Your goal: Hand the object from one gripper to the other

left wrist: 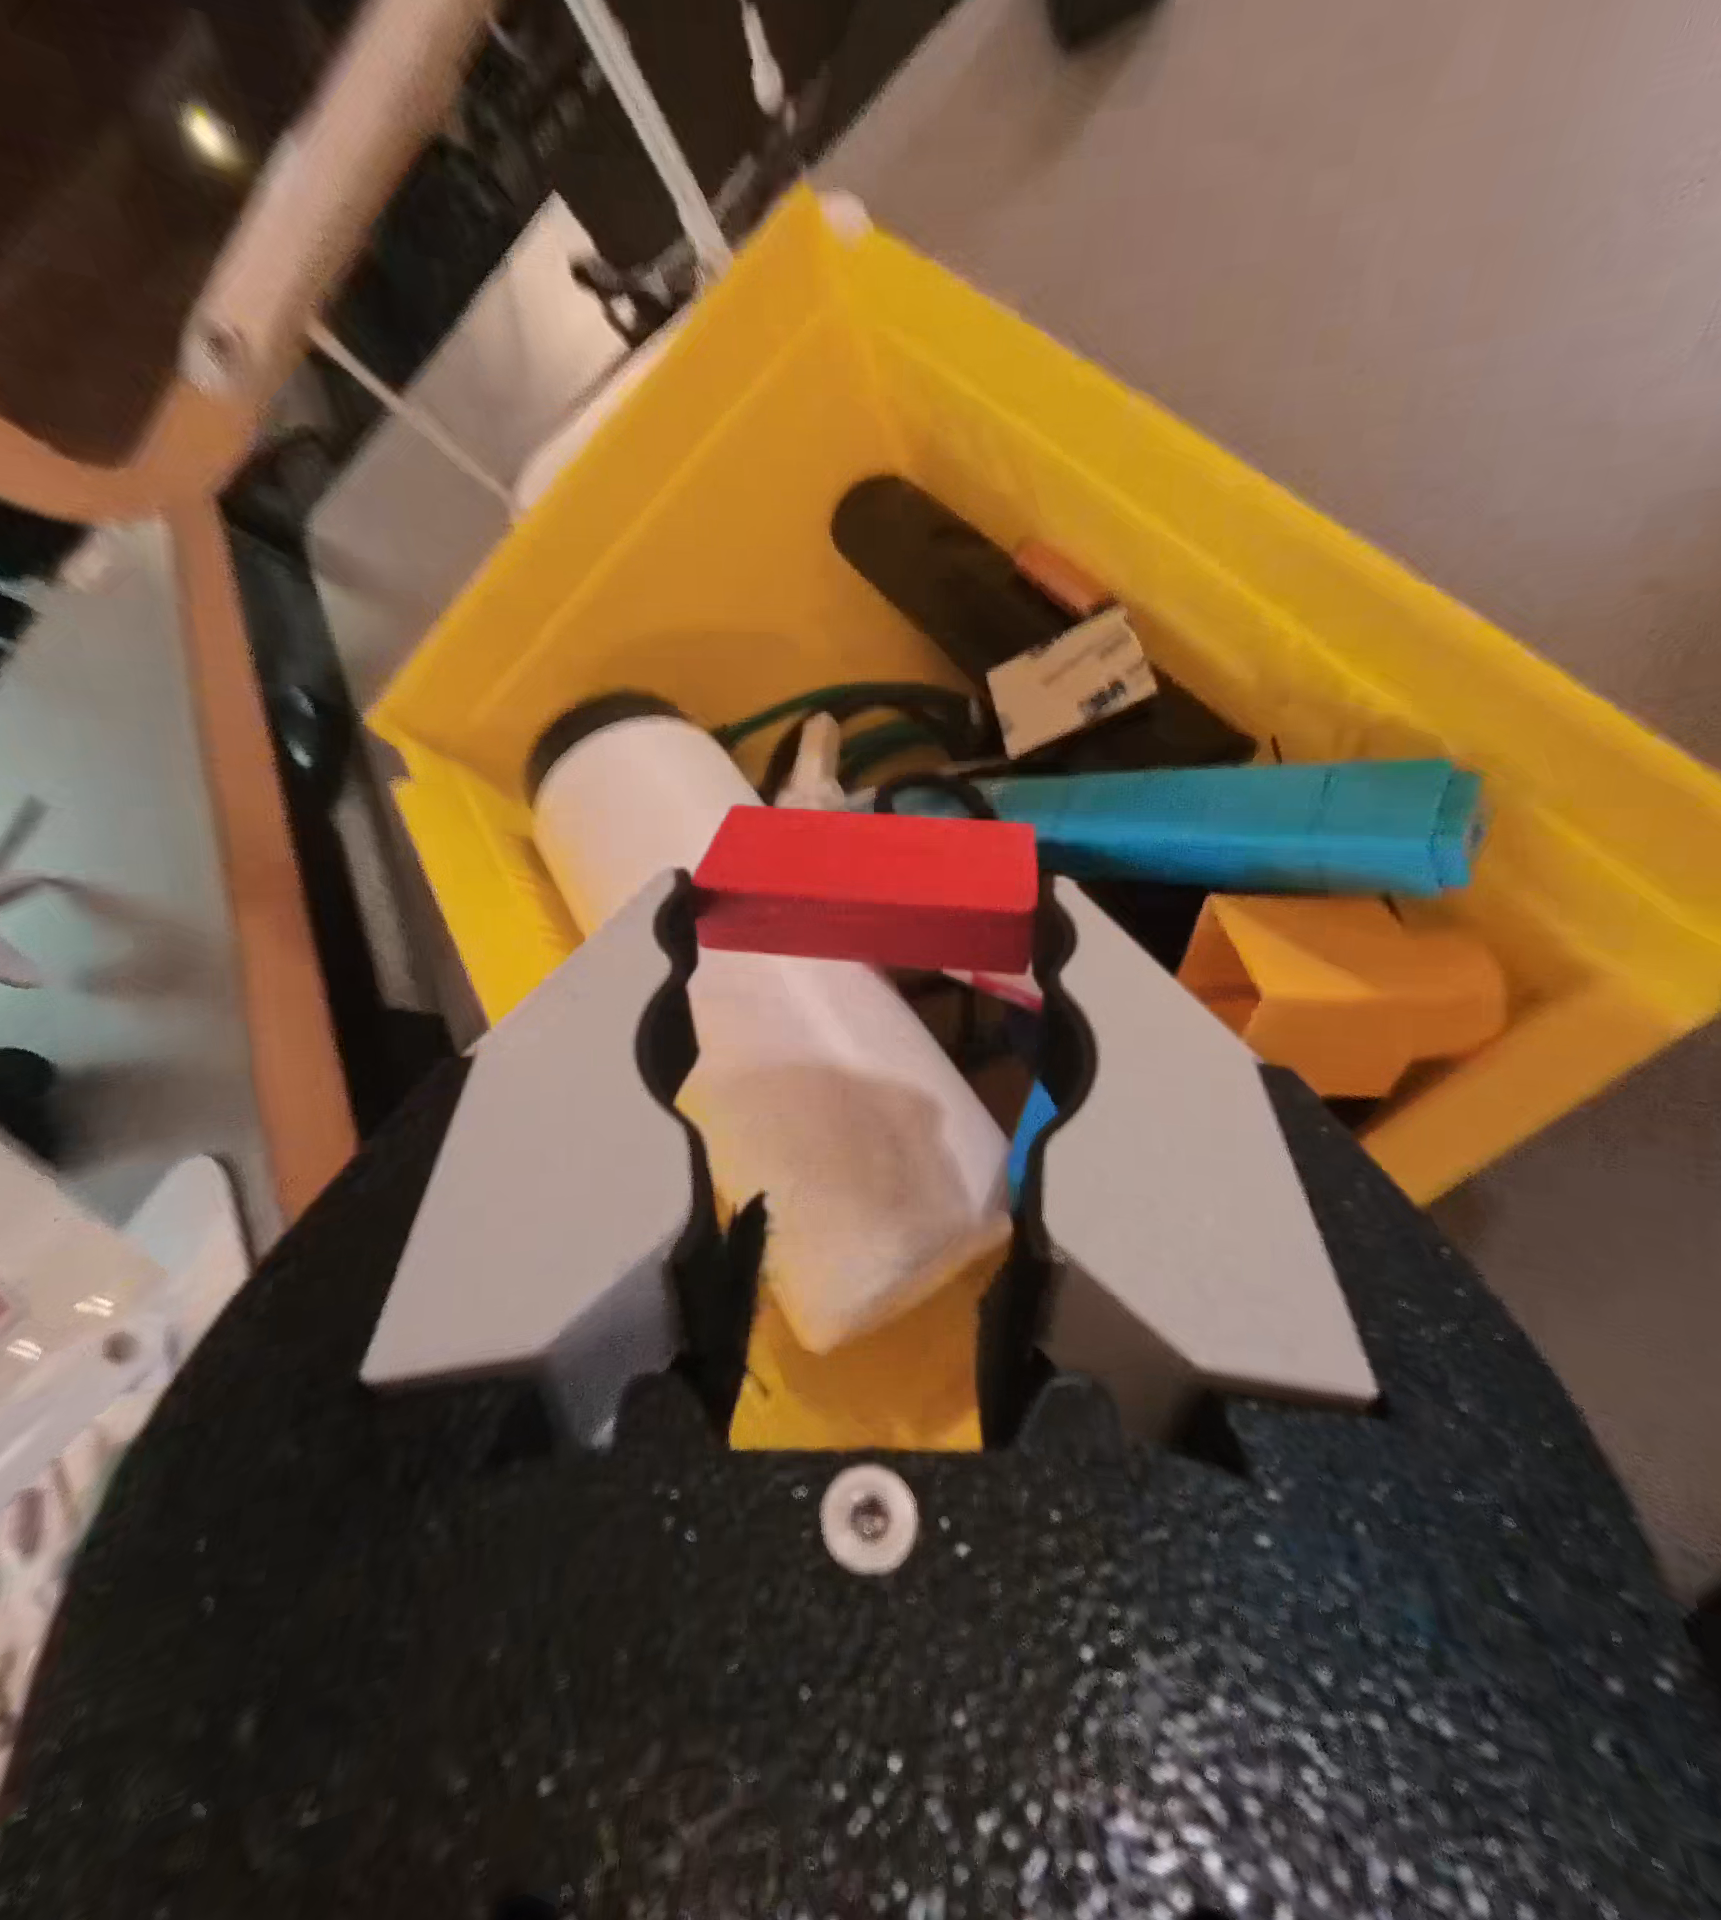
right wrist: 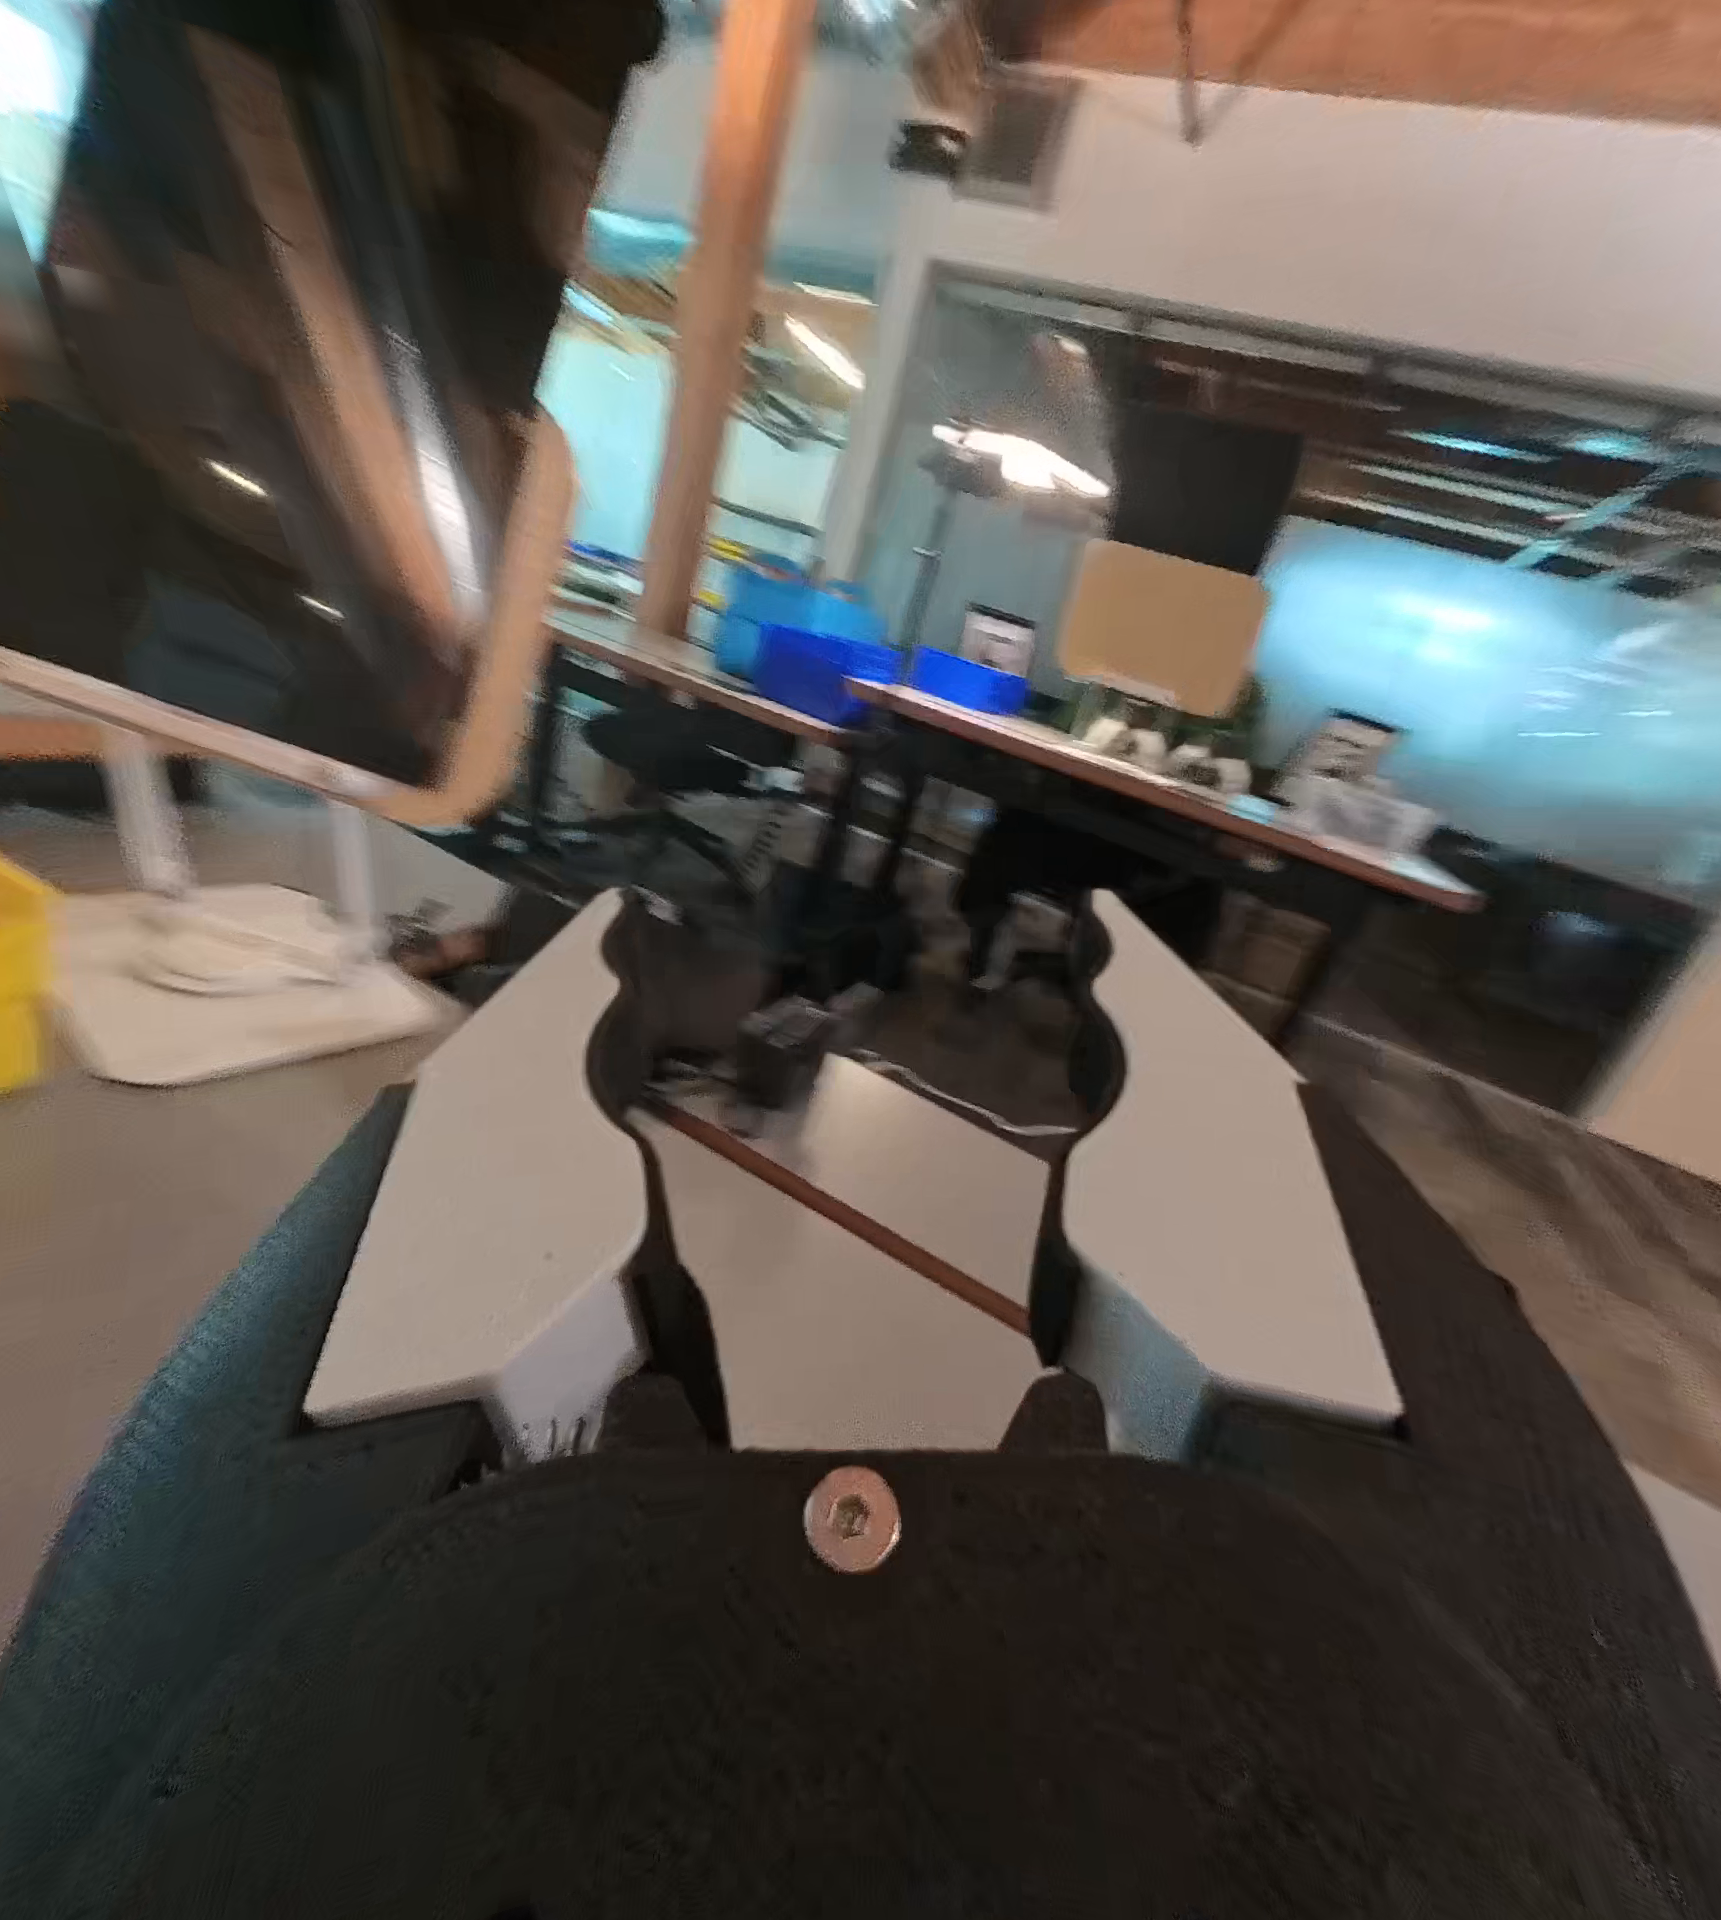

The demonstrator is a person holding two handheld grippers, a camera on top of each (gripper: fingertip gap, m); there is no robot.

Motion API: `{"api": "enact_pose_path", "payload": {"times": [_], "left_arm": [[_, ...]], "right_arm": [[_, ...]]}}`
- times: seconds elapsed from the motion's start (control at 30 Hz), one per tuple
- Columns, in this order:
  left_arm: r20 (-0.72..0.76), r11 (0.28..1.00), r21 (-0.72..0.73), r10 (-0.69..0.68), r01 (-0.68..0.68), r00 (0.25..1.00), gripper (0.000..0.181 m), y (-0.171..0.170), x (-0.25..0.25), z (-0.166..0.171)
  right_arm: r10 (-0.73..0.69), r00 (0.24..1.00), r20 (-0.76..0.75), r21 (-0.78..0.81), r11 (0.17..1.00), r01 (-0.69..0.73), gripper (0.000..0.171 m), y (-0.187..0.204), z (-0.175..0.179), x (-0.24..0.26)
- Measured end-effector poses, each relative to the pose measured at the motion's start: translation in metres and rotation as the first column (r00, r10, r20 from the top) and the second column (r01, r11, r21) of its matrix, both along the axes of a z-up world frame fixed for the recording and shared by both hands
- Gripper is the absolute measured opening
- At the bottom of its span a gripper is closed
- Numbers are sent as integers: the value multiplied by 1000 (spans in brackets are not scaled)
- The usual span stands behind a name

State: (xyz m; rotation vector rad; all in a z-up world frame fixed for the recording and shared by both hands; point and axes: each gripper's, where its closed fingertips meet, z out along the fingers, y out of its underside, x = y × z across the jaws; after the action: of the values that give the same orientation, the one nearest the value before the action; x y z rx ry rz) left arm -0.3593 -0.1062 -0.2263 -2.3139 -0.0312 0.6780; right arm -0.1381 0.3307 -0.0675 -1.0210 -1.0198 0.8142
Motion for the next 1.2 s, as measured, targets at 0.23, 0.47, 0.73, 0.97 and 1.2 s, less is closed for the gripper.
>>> {"api": "enact_pose_path", "payload": {"times": [0.23, 0.47, 0.73, 0.97, 1.2], "left_arm": [[-444, 830, 253, -357, 497, 822, 63, 114, 111, 110], [-593, 532, 248, -578, 810, 561, 63, 177, 215, 132], [-612, 547, 264, -541, 794, 576, 63, 223, 216, 108], [-198, 612, 664, -412, 431, 890, 88, 284, 174, 52], [126, 412, 908, -454, 82, 882, 96, 318, 134, 17]], "right_arm": [[872, 411, -266, -504, 237, -830, 63, -175, 9, -25], [994, -30, -107, -655, -93, -750, 60, -266, -41, -10], [995, 94, -33, -606, 55, -794, 17, -229, -51, -13], [668, 698, 257, -444, 723, -529, 15, -131, -127, -53], [154, 987, 46, 160, 974, -159, 15, -89, -145, -41]]}}
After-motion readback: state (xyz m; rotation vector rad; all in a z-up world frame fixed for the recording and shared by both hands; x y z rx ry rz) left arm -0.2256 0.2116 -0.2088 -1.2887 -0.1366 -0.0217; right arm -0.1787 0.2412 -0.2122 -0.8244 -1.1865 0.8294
